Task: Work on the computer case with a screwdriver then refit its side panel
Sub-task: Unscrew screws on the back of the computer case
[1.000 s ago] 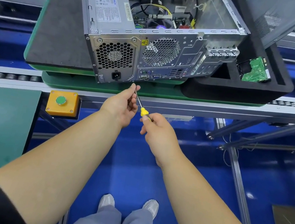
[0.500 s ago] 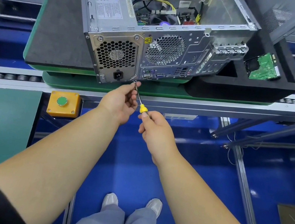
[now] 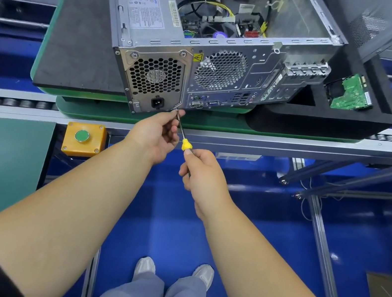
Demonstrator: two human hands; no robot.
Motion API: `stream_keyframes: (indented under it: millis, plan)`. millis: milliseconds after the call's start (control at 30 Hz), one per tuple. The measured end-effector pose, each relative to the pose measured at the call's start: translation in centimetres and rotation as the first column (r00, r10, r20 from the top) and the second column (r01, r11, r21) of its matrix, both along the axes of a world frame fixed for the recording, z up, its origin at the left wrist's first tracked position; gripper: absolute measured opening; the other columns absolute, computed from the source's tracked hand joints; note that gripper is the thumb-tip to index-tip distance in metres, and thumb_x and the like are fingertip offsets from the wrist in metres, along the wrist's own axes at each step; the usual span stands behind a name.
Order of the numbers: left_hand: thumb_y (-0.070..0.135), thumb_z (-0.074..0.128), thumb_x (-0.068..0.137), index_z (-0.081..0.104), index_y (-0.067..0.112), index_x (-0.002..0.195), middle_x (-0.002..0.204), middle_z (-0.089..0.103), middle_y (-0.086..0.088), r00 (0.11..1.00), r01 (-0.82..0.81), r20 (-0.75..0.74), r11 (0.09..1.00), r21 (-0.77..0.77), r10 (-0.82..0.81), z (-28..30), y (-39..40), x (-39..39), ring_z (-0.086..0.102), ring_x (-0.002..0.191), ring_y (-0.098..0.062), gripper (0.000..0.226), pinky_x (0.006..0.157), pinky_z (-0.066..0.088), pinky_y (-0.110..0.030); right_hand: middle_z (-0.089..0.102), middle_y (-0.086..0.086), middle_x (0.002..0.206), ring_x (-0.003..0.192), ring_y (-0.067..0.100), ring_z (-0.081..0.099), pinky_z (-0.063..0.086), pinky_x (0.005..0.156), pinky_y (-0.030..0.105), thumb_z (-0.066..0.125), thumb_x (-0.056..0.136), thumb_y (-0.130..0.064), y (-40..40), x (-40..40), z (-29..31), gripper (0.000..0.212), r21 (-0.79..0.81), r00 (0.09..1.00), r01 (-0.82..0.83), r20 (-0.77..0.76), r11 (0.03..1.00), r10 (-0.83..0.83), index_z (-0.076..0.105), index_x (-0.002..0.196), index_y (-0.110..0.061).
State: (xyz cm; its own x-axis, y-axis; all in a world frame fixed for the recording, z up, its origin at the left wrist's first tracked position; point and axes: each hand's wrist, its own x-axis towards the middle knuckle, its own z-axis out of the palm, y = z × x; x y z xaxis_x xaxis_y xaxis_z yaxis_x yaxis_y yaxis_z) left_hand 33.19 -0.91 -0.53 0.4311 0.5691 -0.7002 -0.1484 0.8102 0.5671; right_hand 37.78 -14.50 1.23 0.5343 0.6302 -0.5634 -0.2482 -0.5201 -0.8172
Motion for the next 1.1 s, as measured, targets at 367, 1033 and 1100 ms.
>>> stream_keyframes:
  millis: [367, 1033, 1100]
  plan:
    - [0.022, 0.056, 0.097, 0.074, 0.015, 0.094, 0.079, 0.071, 0.004, 0.99, 0.139, -0.018, 0.988, 0.064, -0.138, 0.6, -0.5, -0.8, 0.063, 0.072, -0.006, 0.02, 0.066, 0.051, -0.02, 0.055, -0.001, 0.059, 0.045, 0.009, 0.037, 0.029, 0.048, 0.022, 0.037, 0.107, -0.031, 0.7, -0.2, 0.9, 0.04, -0.031, 0.903, 0.211, -0.377, 0.977, -0.207, 0.066, 0.088, -0.01]
    - [0.021, 0.058, 0.096, 0.071, 0.014, 0.091, 0.077, 0.075, 0.006, 0.985, 0.169, -0.029, 0.982, 0.082, -0.168, 1.0, -0.9, -0.9, 0.071, 0.07, -0.002, 0.016, 0.063, 0.053, -0.019, 0.061, -0.002, 0.056, 0.047, 0.009, 0.041, 0.031, 0.041, 0.019, 0.045, 0.104, -0.04, 1.3, 0.3, 1.3, 0.048, -0.097, 0.9, 0.21, -0.37, 0.973, -0.231, 0.074, 0.079, -0.01]
    - [0.02, 0.061, 0.095, 0.071, 0.013, 0.09, 0.074, 0.074, 0.006, 0.989, 0.143, -0.035, 0.988, 0.064, -0.141, 1.1, -0.9, -0.7, 0.07, 0.067, -0.002, 0.013, 0.058, 0.054, -0.018, 0.06, 0.001, 0.061, 0.048, 0.009, 0.041, 0.031, 0.042, 0.02, 0.053, 0.1, -0.043, 1.3, 0.3, 1.4, 0.041, -0.078, 0.894, 0.223, -0.381, 0.972, -0.235, 0.071, 0.084, -0.009]
